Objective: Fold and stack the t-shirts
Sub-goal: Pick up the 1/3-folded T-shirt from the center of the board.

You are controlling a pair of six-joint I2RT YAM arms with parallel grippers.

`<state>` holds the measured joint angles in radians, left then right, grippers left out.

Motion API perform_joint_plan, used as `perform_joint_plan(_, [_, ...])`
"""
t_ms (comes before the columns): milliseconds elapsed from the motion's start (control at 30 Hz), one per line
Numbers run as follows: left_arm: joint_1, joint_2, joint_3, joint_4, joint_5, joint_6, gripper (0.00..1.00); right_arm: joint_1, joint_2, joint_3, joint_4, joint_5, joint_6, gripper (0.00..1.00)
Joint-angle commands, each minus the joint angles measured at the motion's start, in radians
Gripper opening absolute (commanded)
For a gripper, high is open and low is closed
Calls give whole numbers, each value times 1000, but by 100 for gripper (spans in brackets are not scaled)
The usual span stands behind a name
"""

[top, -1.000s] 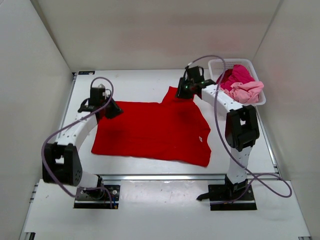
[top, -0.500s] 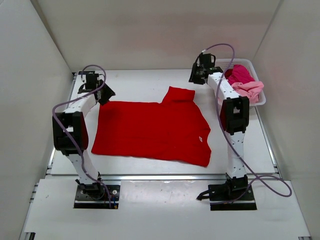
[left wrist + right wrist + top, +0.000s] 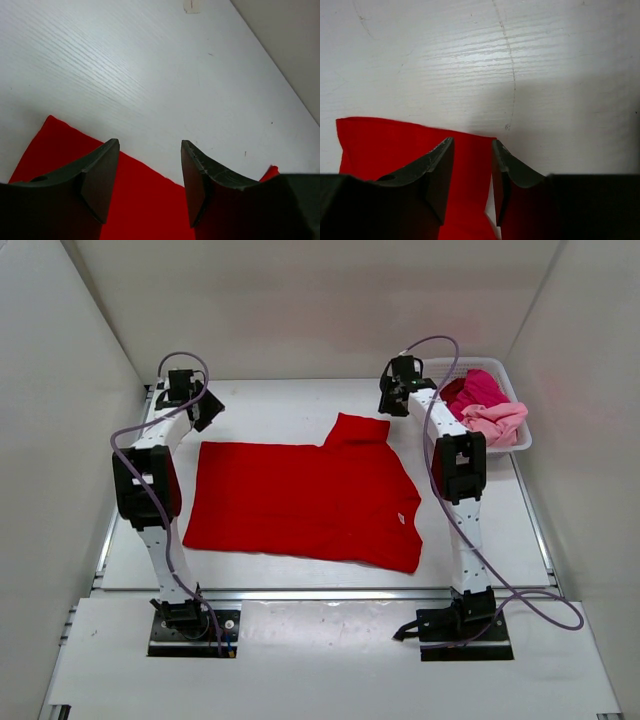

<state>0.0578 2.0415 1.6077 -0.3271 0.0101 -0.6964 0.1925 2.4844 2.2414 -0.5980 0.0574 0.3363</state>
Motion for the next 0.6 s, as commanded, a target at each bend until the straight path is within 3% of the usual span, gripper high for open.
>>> perform_joint_plan(0, [17,5,26,8,-1,20,63,7,34,34,9,58,-16,33])
perform_joint_plan(567, [66,46,0,0,-9,72,66,12,99,93,-63,1,50,29])
